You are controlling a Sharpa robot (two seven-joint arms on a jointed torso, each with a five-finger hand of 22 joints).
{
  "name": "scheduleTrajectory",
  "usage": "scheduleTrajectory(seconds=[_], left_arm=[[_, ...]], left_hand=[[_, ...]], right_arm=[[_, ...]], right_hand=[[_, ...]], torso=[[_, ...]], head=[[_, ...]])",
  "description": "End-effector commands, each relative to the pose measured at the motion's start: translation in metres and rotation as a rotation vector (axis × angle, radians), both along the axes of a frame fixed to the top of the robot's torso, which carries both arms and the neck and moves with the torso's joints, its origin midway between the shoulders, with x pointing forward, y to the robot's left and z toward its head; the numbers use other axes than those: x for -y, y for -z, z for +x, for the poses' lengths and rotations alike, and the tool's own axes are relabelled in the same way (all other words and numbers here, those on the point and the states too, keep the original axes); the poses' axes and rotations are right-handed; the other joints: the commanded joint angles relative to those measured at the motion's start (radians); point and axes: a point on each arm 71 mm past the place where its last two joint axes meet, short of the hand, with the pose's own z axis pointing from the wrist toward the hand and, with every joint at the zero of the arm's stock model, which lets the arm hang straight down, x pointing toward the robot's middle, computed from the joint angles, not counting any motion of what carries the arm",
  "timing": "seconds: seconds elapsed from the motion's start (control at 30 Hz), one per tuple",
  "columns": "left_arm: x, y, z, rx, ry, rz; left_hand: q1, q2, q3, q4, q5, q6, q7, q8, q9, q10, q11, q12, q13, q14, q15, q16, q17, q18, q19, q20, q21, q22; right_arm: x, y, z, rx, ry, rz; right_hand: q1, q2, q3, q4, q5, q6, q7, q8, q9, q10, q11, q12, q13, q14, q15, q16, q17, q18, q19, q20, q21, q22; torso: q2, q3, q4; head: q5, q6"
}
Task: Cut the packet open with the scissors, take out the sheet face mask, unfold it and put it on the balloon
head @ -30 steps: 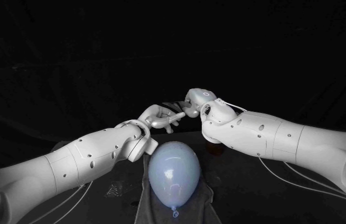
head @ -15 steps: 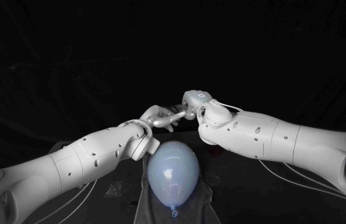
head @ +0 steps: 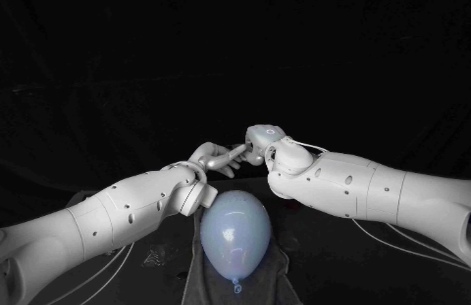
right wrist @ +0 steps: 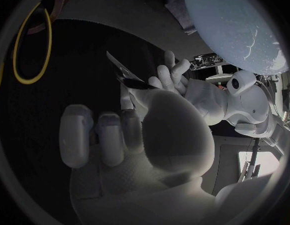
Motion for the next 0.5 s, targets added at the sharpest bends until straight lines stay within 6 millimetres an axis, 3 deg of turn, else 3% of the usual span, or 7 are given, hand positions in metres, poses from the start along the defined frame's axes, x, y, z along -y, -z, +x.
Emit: scheduleTrajectory(seconds=[0.03,0.13,0.3,0.4,0.5], left_arm=[[-0.0011,-0.0003,0.0005,-0.023,-0.02,-0.017],[-0.0011,-0.0002,-0.0005,-0.029,-0.012,-0.018],[-0.001,-0.0002,-0.0021,-0.034,0.001,-0.019],[-0.0017,-0.0002,-0.0033,-0.038,0.012,-0.02],[-0.0027,-0.0003,-0.0043,-0.04,0.021,-0.022]], left_hand=[[0.039,0.013,0.029,-0.001,0.0,-0.001,-0.007,0.003,0.001,0.002,-0.006,0.005,0.001,0.007,0.0,-0.008,-0.002,0.013,0.008,0.0,-0.007,-0.004],[0.083,0.015,0.064,-0.004,0.001,-0.004,-0.008,0.001,-0.001,0.0,-0.006,0.003,0.0,0.007,0.0,-0.011,-0.002,0.013,0.01,0.0,-0.011,-0.008],[0.169,-0.003,0.144,-0.007,0.0,-0.011,-0.008,-0.007,-0.007,-0.007,-0.007,-0.004,-0.004,0.002,0.0,-0.018,-0.003,0.012,0.009,0.001,-0.018,-0.014],[0.222,-0.037,0.225,-0.003,0.0,-0.011,-0.005,-0.014,-0.014,-0.011,-0.005,-0.014,-0.012,-0.007,0.002,-0.026,-0.005,0.012,0.005,0.003,-0.024,-0.019],[0.223,-0.059,0.264,-0.002,0.0,-0.013,0.0,-0.02,-0.019,-0.015,-0.001,-0.023,-0.018,-0.018,0.007,-0.033,-0.007,0.011,-0.002,0.006,-0.029,-0.023]], right_arm=[[-0.0005,-0.0003,-0.0003,0.008,0.001,-0.03],[0.0001,0.0001,0.0001,0.007,0.004,-0.033],[0.0013,0.0006,0.001,0.005,0.009,-0.036],[0.0025,0.001,0.0016,0.003,0.013,-0.038],[0.0035,0.0012,0.0022,0.0,0.016,-0.04]], right_hand=[[0.007,-0.001,0.036,-0.027,0.005,0.012,-0.007,0.024,0.026,0.071,-0.004,0.006,0.206,0.105,-0.004,0.003,0.263,-0.011,0.013,-0.001,0.005,0.157],[0.007,-0.001,0.036,-0.027,0.005,0.012,-0.007,0.024,0.026,0.071,-0.004,0.006,0.206,0.105,-0.004,0.003,0.263,-0.011,0.013,-0.001,0.005,0.157],[0.007,-0.001,0.036,-0.027,0.005,0.012,-0.007,0.024,0.026,0.071,-0.004,0.006,0.206,0.105,-0.004,0.003,0.263,-0.011,0.013,-0.001,0.005,0.157],[0.007,-0.001,0.038,-0.028,0.005,0.012,-0.007,0.024,0.026,0.072,-0.004,0.008,0.207,0.105,-0.004,0.003,0.263,-0.012,0.014,-0.001,0.007,0.158],[0.007,-0.001,0.038,-0.028,0.005,0.012,-0.007,0.024,0.026,0.072,-0.004,0.008,0.207,0.105,-0.004,0.003,0.263,-0.012,0.014,-0.001,0.007,0.158]], torso=[[-0.001,0.0001,-0.0001],[0.0,0.0004,-0.0005],[0.0,0.0006,-0.0007],[0.0,0.0005,-0.0003],[0.0,0.0007,-0.0008]], head=[[-0.001,-0.001],[-0.002,-0.001],[-0.002,-0.003],[-0.003,-0.004],[-0.005,-0.006]])
